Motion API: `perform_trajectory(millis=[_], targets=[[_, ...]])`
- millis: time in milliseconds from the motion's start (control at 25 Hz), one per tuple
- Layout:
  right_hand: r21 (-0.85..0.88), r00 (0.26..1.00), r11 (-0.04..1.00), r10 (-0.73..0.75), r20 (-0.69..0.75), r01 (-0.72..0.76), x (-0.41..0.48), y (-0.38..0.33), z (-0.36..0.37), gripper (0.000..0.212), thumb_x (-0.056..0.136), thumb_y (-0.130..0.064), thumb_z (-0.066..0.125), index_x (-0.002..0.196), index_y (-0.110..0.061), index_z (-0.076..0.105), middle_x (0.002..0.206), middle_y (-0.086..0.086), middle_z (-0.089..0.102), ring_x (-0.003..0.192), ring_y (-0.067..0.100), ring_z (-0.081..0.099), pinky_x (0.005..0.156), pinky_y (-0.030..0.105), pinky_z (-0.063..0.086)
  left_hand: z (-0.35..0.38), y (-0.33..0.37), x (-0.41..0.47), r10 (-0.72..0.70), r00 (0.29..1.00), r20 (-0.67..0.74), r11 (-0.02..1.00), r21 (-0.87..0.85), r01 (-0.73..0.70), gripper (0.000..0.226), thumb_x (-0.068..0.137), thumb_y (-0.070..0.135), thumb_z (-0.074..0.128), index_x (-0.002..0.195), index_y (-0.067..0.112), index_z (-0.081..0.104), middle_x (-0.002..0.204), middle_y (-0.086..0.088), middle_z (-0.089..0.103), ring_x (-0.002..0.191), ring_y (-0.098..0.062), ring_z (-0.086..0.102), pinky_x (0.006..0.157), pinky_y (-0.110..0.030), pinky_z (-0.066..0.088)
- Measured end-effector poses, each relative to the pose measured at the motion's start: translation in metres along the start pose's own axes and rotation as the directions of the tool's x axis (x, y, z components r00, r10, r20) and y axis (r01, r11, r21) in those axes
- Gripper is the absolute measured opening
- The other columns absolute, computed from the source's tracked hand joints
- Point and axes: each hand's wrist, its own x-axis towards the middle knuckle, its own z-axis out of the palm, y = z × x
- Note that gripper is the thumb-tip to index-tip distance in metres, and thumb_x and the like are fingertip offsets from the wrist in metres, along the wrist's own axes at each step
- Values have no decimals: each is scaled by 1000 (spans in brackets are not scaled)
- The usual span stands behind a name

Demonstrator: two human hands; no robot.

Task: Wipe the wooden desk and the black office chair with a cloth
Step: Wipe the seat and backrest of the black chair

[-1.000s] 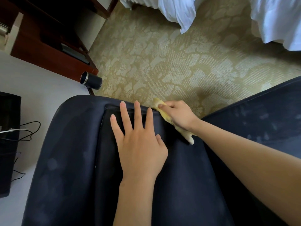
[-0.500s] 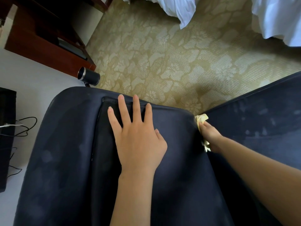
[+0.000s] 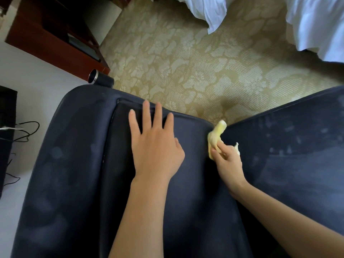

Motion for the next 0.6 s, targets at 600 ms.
perform_trajectory(millis=[600], targets=[[-207,876,856,-431,217,473,-30,14,-6,15,93,-8,50,83,-19,47,86,0,42,83,21,41,81,31,32,8,85,-168,-214,976,33,968,-125,217,68,87,26,52,149,14,25,159,-8,9,146,-29,-3,111,-55,-13]])
